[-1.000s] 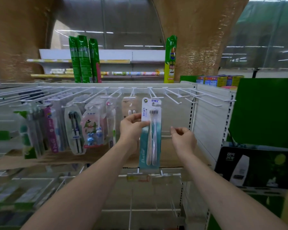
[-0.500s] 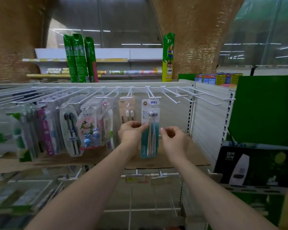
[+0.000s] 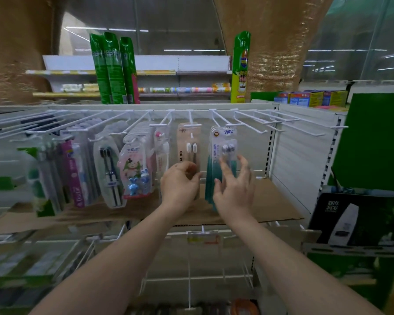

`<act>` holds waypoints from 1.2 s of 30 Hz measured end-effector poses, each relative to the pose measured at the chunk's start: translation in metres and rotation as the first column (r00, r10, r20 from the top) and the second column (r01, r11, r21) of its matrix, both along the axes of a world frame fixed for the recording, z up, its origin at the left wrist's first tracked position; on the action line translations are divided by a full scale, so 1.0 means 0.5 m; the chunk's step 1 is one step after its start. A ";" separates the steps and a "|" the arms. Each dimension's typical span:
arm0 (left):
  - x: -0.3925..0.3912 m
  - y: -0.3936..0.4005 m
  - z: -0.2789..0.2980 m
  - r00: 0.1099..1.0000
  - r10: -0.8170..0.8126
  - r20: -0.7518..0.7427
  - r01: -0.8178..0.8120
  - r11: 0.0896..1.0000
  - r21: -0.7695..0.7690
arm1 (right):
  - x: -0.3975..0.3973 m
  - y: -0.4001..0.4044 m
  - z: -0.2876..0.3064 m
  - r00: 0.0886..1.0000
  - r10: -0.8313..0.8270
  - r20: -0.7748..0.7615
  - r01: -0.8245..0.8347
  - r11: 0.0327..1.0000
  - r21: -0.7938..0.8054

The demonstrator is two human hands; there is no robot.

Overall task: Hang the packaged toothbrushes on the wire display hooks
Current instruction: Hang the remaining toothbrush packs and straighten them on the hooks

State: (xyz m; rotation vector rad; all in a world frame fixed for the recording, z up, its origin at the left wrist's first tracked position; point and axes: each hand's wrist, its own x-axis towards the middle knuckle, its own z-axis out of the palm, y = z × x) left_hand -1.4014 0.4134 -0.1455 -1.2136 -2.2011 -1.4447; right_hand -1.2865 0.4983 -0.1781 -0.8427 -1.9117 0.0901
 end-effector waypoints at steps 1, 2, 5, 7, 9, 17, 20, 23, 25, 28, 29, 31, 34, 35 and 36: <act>-0.006 -0.003 -0.004 1.000 -0.004 -0.027 0.004 1.000 -0.018 | -0.004 -0.001 -0.002 1.000 -0.006 0.026 0.006 1.000 -0.007; -0.010 -0.005 -0.007 0.999 -0.008 -0.052 0.007 1.000 -0.030 | -0.007 -0.002 -0.003 0.998 -0.012 0.054 0.013 1.000 -0.008; -0.019 -0.007 -0.018 0.993 -0.013 -0.116 0.008 0.999 -0.048 | -0.014 -0.004 -0.001 0.990 -0.022 0.136 0.029 0.998 -0.048; -0.021 -0.005 -0.025 0.990 -0.025 -0.139 0.019 0.999 -0.044 | -0.021 -0.001 0.004 0.990 -0.024 0.136 0.038 0.994 -0.103; -0.027 0.001 -0.031 0.987 -0.034 -0.156 0.032 0.999 -0.015 | -0.033 0.006 0.005 0.993 -0.017 0.116 0.031 0.993 -0.116; -0.054 0.036 -0.043 0.978 -0.058 -0.202 0.059 0.998 -0.004 | -0.070 0.047 0.022 0.981 -0.036 0.190 0.058 0.992 -0.109; -0.063 0.050 -0.043 0.974 -0.052 -0.220 0.051 0.999 -0.007 | -0.086 0.079 0.029 0.975 -0.028 0.219 0.057 0.990 -0.130; -0.072 0.066 -0.044 0.979 -0.059 -0.196 0.059 0.998 -0.006 | -0.107 0.112 0.032 0.973 -0.004 0.231 0.043 0.985 -0.165; -0.075 0.078 -0.049 0.980 -0.058 -0.191 0.061 0.998 0.005 | -0.120 0.134 0.039 0.971 0.019 0.240 0.028 0.981 -0.190; -0.080 0.093 -0.054 0.979 -0.055 -0.195 0.060 0.998 0.020 | -0.147 0.168 0.051 0.968 0.048 0.247 0.015 0.969 -0.245; -0.084 0.098 -0.055 0.978 -0.055 -0.201 0.060 0.998 0.018 | -0.159 0.181 0.053 0.968 0.057 0.246 0.010 0.964 -0.265; -0.091 0.107 -0.056 0.976 -0.051 -0.209 0.056 0.998 0.016 | -0.182 0.205 0.056 0.966 0.079 0.244 -0.004 0.955 -0.295; -0.098 0.123 -0.055 0.977 -0.032 -0.212 0.038 0.999 0.026 | -0.209 0.241 0.060 0.965 0.109 0.239 -0.023 0.942 -0.335; -0.100 0.128 -0.054 0.978 -0.026 -0.209 0.032 0.999 0.025 | -0.216 0.252 0.061 0.964 0.115 0.238 -0.026 0.938 -0.345; -0.104 0.134 -0.053 0.978 -0.023 -0.209 0.028 0.999 0.019 | -0.223 0.261 0.063 0.964 0.120 0.238 -0.029 0.934 -0.355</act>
